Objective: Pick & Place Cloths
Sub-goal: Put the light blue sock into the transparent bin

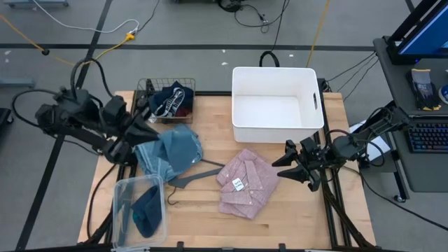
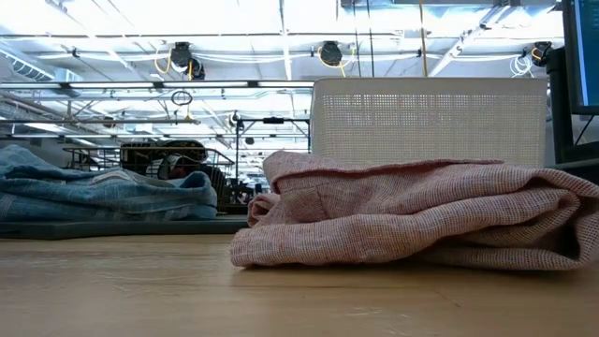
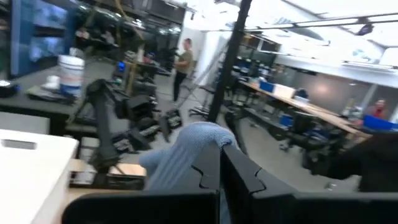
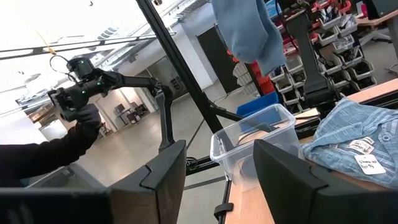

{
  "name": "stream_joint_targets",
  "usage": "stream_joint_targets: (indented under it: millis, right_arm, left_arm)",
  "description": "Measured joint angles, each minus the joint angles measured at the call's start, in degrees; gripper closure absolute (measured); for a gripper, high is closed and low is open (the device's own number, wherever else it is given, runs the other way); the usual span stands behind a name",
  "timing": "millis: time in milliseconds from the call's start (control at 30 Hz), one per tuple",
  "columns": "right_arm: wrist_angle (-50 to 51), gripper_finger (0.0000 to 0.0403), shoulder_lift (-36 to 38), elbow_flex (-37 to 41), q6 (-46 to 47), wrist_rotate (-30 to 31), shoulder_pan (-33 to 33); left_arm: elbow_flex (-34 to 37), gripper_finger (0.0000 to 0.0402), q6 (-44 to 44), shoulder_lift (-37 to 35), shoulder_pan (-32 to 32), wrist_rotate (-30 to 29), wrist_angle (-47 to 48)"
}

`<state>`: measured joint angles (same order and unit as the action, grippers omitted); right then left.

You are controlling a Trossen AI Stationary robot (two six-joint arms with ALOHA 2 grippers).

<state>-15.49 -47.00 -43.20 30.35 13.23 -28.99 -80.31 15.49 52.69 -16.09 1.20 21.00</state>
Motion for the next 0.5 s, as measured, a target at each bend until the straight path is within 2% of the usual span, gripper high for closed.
stream_joint_targets:
  millis: [67,167,333,500]
  right_arm:
    - [0.0,0.0220,0.0,0.0,0.0,0.0,0.0]
    - [-0.1,0.0220,0.0,0.0,0.0,0.0,0.0]
    - [-0.1,0.0220,0.0,0.0,0.9,0.1,0.0]
    - [-0.1,0.0220,0.0,0.0,1.9,0.2,0.0]
  left_arm:
    - [0.0,0.0401,1.6,0.6,-1.8,0.0,0.0]
    - [0.0,0.0401,9.1,1.5,-4.5,-0.8,1.8]
    - [0.0,0.0401,30.7,3.5,-9.9,-2.7,14.3]
    - [0.0,0.0401,50.3,4.7,-18.2,-2.7,24.1]
